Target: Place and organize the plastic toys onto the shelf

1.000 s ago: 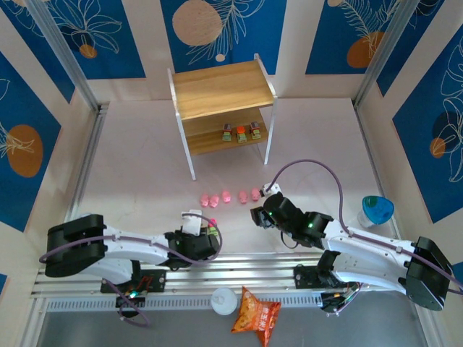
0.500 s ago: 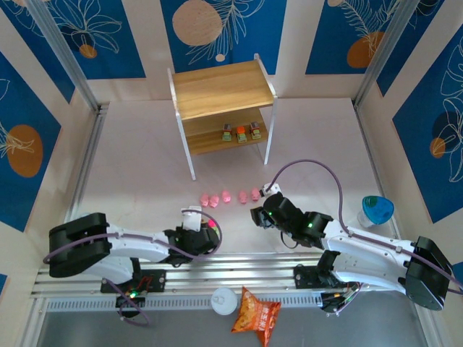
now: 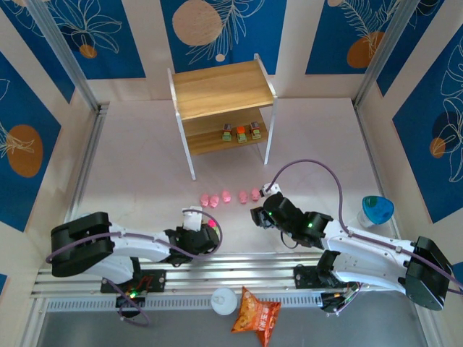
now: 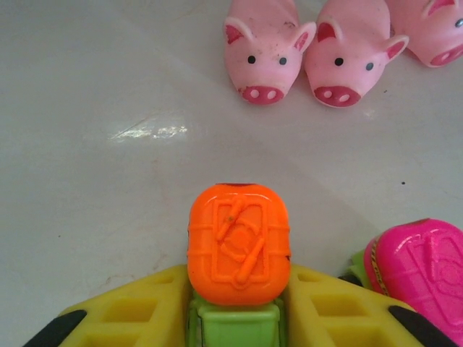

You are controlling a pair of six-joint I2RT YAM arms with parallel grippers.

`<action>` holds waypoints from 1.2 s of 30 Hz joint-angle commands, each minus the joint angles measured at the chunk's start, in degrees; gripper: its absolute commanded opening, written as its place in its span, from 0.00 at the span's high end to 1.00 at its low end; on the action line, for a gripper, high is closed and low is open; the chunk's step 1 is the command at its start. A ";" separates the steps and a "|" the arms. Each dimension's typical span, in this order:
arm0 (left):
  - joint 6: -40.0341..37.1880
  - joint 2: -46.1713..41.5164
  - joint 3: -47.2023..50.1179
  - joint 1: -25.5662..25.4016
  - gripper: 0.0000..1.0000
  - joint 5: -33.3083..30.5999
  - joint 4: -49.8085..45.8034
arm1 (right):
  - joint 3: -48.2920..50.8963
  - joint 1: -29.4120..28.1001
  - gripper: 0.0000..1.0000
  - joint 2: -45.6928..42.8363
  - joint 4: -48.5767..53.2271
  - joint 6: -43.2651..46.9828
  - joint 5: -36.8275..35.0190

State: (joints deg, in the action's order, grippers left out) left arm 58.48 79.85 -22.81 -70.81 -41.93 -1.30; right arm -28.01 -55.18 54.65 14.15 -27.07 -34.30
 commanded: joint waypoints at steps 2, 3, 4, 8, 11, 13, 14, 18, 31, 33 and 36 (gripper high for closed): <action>-1.47 1.28 0.76 1.57 0.71 3.35 0.16 | -0.93 -0.30 0.41 0.39 -0.27 -0.01 -0.48; -1.61 1.20 0.77 1.63 0.72 3.39 0.16 | -0.92 -0.30 0.41 0.41 -0.24 -0.01 -0.41; -1.69 1.18 0.83 1.71 0.73 3.35 0.16 | -0.93 -0.29 0.41 0.42 -0.21 0.00 -0.47; -2.13 0.50 0.58 1.81 0.78 3.35 -0.09 | -0.98 -0.28 0.41 0.52 -0.35 0.02 -0.35; -2.79 -0.52 0.03 1.81 0.81 3.19 -1.08 | -0.98 -0.28 0.41 0.59 -0.35 0.04 -0.34; -3.35 -1.35 -0.62 1.80 0.82 2.91 -2.30 | -1.06 -0.28 0.41 0.57 -0.39 0.09 -0.32; -3.71 -1.98 -1.04 1.81 0.83 2.67 -3.04 | -1.00 -0.29 0.41 0.61 -0.42 0.09 -0.34; -4.84 -4.09 -2.53 1.82 0.84 2.06 -5.52 | -1.02 -0.27 0.41 0.45 -0.35 0.09 -0.32; -7.03 -7.83 -7.99 1.83 0.84 1.24 -11.82 | -0.82 -0.26 0.41 -0.94 0.00 0.02 -0.33; -7.68 -8.13 -8.93 1.90 0.84 0.99 -12.73 | -0.84 -0.21 0.41 -1.17 0.09 0.00 -0.33; -8.94 -8.34 -10.56 2.55 0.84 1.02 -13.67 | -0.90 -0.25 0.41 -1.28 0.15 -0.02 -0.24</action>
State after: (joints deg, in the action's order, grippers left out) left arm 51.59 72.66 -30.87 -69.19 -40.10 -12.03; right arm -28.01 -55.18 54.41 14.15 -27.07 -34.30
